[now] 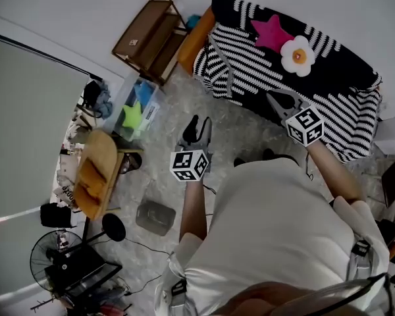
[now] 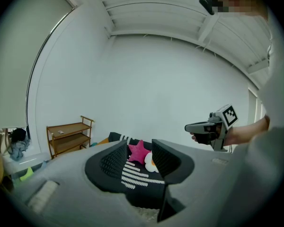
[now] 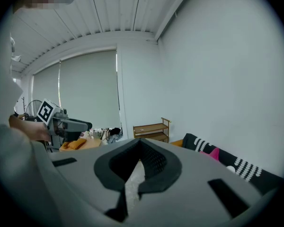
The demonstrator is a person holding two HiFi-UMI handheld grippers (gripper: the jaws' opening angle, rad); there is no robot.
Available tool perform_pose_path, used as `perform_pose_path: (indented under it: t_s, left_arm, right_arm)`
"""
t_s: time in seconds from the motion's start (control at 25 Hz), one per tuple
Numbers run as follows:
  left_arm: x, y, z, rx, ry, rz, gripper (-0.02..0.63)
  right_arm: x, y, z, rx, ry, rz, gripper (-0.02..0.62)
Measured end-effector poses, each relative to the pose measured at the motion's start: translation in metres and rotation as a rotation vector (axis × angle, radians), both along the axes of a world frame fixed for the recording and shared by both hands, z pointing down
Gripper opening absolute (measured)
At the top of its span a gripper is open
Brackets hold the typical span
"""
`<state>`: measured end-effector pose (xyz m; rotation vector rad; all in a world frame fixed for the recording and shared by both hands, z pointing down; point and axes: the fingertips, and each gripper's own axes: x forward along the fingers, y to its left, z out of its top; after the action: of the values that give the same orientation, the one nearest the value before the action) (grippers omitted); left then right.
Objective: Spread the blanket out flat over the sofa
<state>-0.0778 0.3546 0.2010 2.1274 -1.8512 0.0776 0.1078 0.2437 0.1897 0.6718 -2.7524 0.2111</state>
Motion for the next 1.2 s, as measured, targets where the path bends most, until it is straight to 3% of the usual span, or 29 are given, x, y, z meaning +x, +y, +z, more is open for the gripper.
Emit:
perform_pose_path:
  t_s: [0.6,1.2]
  left_arm:
    - [-0.021,0.012,0.014,-0.023,0.014,0.025,0.172]
    - [-0.039,-0.064,0.038,-0.077,0.023,0.009,0.172]
  right_arm:
    - [-0.006,0.011,0.015,-0.022,0.028,0.078,-0.003]
    - [-0.033,-0.077,0.048,-0.085,0.036,0.065,-0.003]
